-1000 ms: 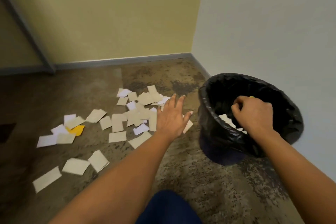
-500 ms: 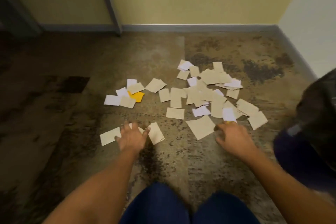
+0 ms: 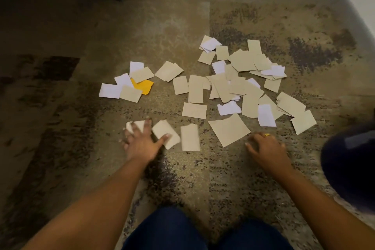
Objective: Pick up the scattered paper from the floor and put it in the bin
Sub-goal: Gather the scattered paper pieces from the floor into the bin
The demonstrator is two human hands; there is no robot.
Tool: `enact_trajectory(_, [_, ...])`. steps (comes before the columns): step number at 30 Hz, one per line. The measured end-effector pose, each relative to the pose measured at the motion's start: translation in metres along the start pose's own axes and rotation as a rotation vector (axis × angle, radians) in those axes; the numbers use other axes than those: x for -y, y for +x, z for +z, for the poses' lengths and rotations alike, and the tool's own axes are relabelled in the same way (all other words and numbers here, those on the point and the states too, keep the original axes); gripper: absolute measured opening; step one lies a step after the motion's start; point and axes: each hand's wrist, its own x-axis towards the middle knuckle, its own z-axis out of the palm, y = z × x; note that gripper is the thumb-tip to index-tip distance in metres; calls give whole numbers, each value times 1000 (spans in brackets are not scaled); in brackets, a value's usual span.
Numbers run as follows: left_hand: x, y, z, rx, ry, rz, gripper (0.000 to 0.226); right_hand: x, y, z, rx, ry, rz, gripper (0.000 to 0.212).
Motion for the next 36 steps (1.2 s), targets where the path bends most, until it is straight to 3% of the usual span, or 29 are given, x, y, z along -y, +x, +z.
enact_trajectory(6, [-73,-9,31,90,99,318,88,-14,16,2,-87,51,42,34])
enact_trajectory(14, [-88,-11,34,-8,44,295,79,-44,57,-18,-363,215,260,46])
enact_trajectory(17, [-89,-10,29,-39,36,256,87,-58,80,-29,-277,312,410,61])
enact_trajectory(21, [-94,-5,23,-9,24,181,102,-71,103,-41,-71,229,439,82])
enact_trajectory(27, [-95,-3,26,-8,14,144,104,-86,123,-45,-68,532,555,100])
enact_trajectory(31, [-99,-4,21,-28,40,158,101,-69,117,-36,-3,472,510,84])
enact_trajectory(36, [-103,-6,18,-6,65,217,98,-27,105,-15,-3,362,328,91])
